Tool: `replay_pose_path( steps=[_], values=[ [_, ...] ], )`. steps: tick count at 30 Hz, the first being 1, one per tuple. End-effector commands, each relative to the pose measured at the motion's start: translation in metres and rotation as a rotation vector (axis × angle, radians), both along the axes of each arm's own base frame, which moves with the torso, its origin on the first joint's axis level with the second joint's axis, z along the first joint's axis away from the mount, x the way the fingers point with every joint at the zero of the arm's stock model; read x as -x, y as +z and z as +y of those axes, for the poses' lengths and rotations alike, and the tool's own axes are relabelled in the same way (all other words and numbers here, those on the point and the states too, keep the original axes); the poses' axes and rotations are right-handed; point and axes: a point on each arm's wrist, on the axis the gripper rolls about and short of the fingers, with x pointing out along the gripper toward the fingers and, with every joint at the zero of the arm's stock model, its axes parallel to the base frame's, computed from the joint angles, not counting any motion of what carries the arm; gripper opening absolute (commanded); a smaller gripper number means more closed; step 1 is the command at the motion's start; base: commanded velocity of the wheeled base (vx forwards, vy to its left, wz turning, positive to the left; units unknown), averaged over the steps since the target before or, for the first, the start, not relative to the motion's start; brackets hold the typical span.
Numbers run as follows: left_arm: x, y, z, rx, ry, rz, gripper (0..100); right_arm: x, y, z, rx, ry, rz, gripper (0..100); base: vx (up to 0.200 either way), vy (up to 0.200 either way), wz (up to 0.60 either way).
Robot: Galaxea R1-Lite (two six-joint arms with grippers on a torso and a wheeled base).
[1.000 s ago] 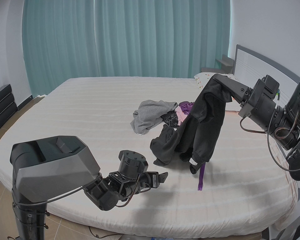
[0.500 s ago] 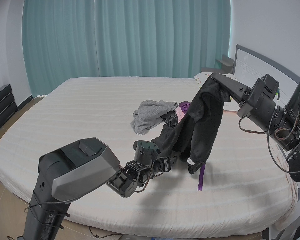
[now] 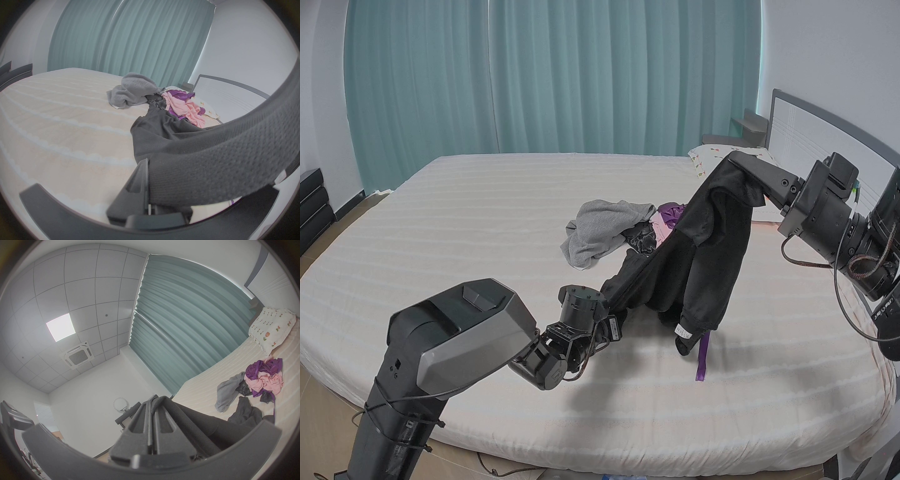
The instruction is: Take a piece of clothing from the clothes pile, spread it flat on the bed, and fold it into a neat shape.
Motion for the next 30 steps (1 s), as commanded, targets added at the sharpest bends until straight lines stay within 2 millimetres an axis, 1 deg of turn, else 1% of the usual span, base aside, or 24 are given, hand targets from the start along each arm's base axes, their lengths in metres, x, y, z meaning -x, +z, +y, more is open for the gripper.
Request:
replay_pose_path(
  steps=[1,2,5,6,7,8,9,12,13,14,16,17,18,19,21,24,25,26,27,28,30],
  values=[
    [0.007,0.039,0.026,0.016,0.047,-0.021,0,-0.021,-0.016,-0.008,0.026,-0.055,0.055,0,0.000,0.000,0.00],
    [0.008,0.056,0.034,0.031,0.063,-0.043,0,-0.031,-0.023,-0.012,0.036,-0.077,0.077,0,0.000,0.000,0.00],
    [0.010,0.090,0.053,0.078,0.107,-0.081,0,-0.052,-0.044,-0.019,0.061,-0.129,0.138,0,0.000,0.000,0.00],
    [0.010,0.090,0.053,0.078,0.107,-0.081,0,-0.052,-0.044,-0.019,0.061,-0.129,0.138,0,0.000,0.000,0.00],
    [0.015,0.112,0.067,0.100,0.136,-0.090,0,-0.069,-0.058,-0.024,0.081,-0.169,0.173,0,0.000,0.000,0.00],
    [0.015,0.113,0.068,0.101,0.138,-0.090,0,-0.070,-0.058,-0.025,0.080,-0.172,0.173,0,0.000,0.000,0.00],
    [0.022,0.135,0.080,0.130,0.163,-0.105,0,-0.083,-0.066,-0.031,0.083,-0.205,0.191,0,0.000,0.000,0.00],
    [0.030,0.166,0.098,0.171,0.197,-0.159,0,-0.101,-0.069,-0.037,0.076,-0.248,0.191,0,0.000,0.000,0.00],
    [0.033,0.177,0.104,0.184,0.208,-0.177,0,-0.106,-0.064,-0.037,0.066,-0.266,0.175,0,0.000,0.000,0.00],
    [0.033,0.180,0.105,0.186,0.209,-0.181,0,-0.107,-0.062,-0.037,0.062,-0.272,0.170,0,0.000,0.000,0.00],
    [0.042,0.206,0.117,0.217,0.232,-0.212,0,-0.114,-0.045,-0.035,0.024,-0.331,0.113,0,0.000,0.000,0.00],
    [0.044,0.212,0.120,0.223,0.236,-0.218,0,-0.115,-0.039,-0.035,0.016,-0.341,0.098,0,0.000,0.000,0.00],
    [0.044,0.212,0.120,0.223,0.236,-0.218,0,-0.115,-0.039,-0.035,0.016,-0.341,0.098,0,0.000,0.000,0.00],
    [0.051,0.230,0.125,0.246,0.243,-0.259,0,-0.115,-0.020,-0.035,-0.006,-0.345,0.050,0,0.000,0.000,0.00],
    [0.058,0.249,0.130,0.272,0.242,-0.306,0,-0.110,0.004,-0.037,-0.025,-0.345,0.007,0,0.000,0.000,0.00],
    [0.067,0.268,0.133,0.299,0.240,-0.356,0,-0.102,0.035,-0.038,-0.052,-0.344,-0.052,0,0.000,0.000,0.00],
    [0.067,0.270,0.134,0.302,0.240,-0.360,0,-0.101,0.037,-0.038,-0.055,-0.342,-0.058,0,0.000,0.000,0.00],
    [0.070,0.277,0.139,0.310,0.249,-0.381,0,-0.096,0.046,-0.039,-0.064,-0.337,-0.081,0,0.000,0.000,0.00],
    [0.072,0.280,0.142,0.314,0.256,-0.391,0,-0.093,0.047,-0.039,-0.064,-0.333,-0.084,0,0.000,0.000,0.00],
    [0.073,0.280,0.145,0.313,0.264,-0.391,0,-0.092,0.046,-0.039,-0.061,-0.330,-0.078,0,0.000,0.000,0.00],
    [0.073,0.272,0.148,0.306,0.270,-0.367,0,-0.094,0.033,-0.037,-0.038,-0.316,-0.038,0,0.000,0.000,0.00]
  ],
)
